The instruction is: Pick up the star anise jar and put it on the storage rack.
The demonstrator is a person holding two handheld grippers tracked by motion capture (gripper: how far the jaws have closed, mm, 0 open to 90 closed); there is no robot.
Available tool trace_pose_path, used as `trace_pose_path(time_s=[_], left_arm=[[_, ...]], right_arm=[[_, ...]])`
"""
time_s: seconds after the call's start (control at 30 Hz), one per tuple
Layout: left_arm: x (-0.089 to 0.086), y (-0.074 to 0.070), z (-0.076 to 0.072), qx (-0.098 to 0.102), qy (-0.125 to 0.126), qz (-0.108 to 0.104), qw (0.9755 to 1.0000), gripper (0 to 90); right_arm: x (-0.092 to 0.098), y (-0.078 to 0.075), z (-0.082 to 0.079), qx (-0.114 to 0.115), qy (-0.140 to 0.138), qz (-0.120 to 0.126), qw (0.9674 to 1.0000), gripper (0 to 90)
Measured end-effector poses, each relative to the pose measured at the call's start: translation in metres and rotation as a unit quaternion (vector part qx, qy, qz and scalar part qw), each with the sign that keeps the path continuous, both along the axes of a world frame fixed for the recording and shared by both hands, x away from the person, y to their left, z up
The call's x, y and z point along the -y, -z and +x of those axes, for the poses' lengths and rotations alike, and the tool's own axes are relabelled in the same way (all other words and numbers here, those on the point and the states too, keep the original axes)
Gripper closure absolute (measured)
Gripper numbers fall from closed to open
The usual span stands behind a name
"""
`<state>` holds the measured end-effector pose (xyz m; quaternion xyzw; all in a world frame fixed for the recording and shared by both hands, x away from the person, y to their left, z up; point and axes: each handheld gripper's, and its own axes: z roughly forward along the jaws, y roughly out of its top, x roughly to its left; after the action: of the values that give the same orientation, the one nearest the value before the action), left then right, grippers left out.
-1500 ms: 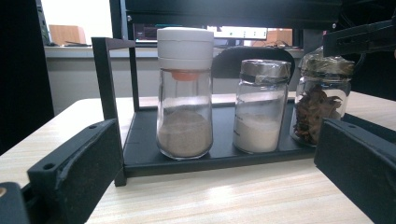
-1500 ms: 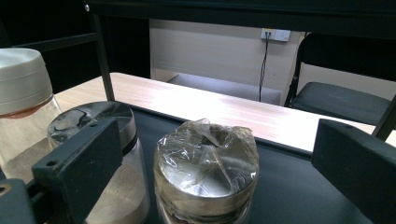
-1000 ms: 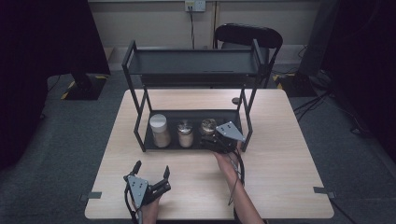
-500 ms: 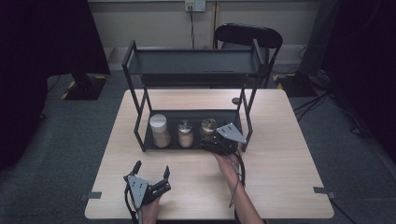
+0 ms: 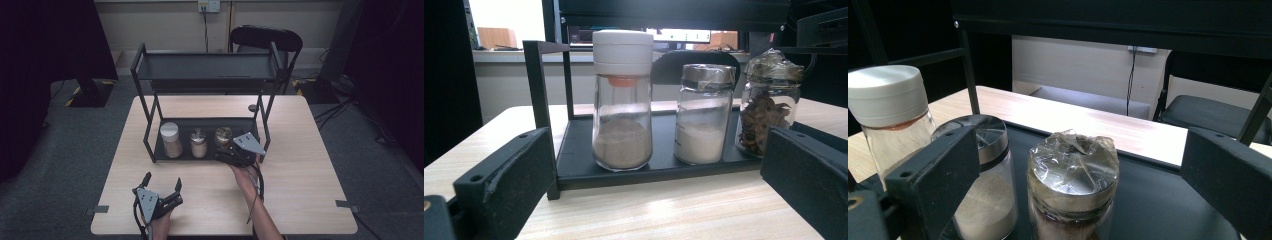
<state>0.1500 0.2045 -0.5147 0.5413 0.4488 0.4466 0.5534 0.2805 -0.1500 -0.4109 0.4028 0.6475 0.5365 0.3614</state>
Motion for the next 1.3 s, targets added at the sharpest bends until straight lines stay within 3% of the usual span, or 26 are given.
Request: trace_pose_path(time_s=[0.53, 1.3], left_arm=[[0.000, 0.000, 0.000, 0.000, -0.001, 0.000, 1.0000, 0.3], [0.000, 0.000, 0.000, 0.000, -0.001, 0.000, 1.0000, 0.3]], right_arm=[[0.010, 0.002, -0.013, 0.008, 0.004, 0.016, 0.9998, 1.3], [0.012, 0.005, -0.031, 0.021, 0.005, 0.016, 0.9996, 1.1]])
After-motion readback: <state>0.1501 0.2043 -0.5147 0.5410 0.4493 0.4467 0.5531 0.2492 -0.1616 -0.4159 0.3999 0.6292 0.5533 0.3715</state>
